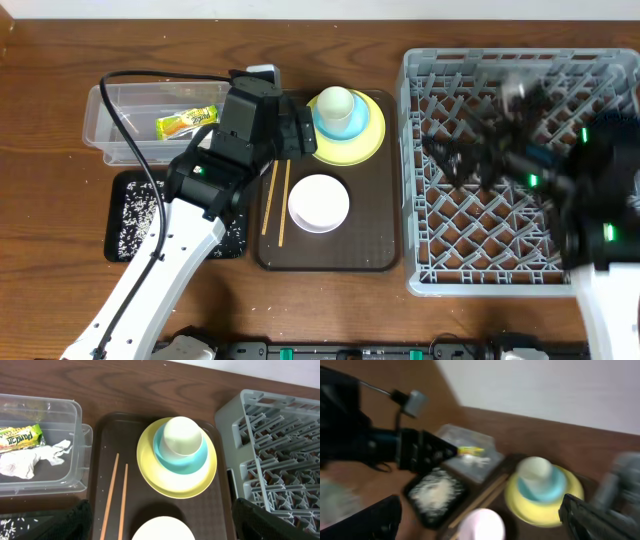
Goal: Sort waste into correct bins and load items into the dishwasher rack
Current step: 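Raise the right gripper out of the rack toward the brown tray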
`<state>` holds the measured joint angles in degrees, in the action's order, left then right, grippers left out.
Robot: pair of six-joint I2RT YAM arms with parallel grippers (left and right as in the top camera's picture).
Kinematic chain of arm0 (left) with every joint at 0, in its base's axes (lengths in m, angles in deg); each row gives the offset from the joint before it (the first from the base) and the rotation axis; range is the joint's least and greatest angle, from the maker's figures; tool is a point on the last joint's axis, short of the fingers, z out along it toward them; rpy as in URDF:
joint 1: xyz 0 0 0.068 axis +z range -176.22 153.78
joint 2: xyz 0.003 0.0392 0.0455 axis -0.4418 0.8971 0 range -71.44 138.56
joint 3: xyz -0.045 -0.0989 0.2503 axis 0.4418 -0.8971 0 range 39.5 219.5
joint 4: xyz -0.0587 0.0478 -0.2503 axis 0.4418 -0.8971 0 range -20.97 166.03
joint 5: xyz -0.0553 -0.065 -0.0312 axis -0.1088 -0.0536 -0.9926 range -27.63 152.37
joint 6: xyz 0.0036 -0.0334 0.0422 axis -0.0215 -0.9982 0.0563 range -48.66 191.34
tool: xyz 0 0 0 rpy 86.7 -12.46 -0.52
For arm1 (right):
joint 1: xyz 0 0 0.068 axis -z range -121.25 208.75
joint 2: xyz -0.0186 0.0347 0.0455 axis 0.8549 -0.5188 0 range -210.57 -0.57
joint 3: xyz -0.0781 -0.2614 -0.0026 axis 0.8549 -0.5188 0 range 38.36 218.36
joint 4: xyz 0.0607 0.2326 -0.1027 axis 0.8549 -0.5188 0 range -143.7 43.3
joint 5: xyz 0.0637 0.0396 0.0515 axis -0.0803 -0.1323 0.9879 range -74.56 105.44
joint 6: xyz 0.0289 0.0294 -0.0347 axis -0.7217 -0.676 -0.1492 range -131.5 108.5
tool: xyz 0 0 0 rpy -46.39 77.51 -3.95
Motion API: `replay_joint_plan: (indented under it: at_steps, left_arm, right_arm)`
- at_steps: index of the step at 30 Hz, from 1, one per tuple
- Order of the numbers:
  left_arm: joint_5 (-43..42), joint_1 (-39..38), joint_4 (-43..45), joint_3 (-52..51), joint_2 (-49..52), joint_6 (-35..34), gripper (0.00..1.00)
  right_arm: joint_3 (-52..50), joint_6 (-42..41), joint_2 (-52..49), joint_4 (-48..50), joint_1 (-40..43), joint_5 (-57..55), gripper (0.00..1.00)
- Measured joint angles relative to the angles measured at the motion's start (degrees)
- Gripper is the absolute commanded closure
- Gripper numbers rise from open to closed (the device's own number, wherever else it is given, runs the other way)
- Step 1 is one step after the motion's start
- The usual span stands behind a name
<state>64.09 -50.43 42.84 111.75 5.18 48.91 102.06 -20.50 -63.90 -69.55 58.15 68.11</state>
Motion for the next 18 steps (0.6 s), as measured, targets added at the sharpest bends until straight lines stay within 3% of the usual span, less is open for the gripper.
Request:
replay_joint_plan:
  at_steps: [6, 9, 12, 18]
  left_arm:
    - [0.00, 0.00, 0.00, 0.00, 0.00, 0.02, 0.09]
    - [0.00, 0.00, 0.00, 0.00, 0.00, 0.02, 0.09]
    - [0.00, 0.00, 0.00, 0.00, 0.00, 0.02, 0.09]
    - [0.02, 0.00, 0.04, 0.00, 0.00, 0.02, 0.09]
  right_arm:
    - [2.97, -6.10, -12.00, 8.37, 0.00, 11.85, 0.01]
    - [2.97, -9.01, -15.37, 8.83, -0.02, 12.52, 0.20]
    - [2.97, -11.08, -16.70, 6.36, -0.83, 7.93, 0.43]
    - [2.99, -11.54, -16.76, 1.66, -8.20, -14.05, 0.41]
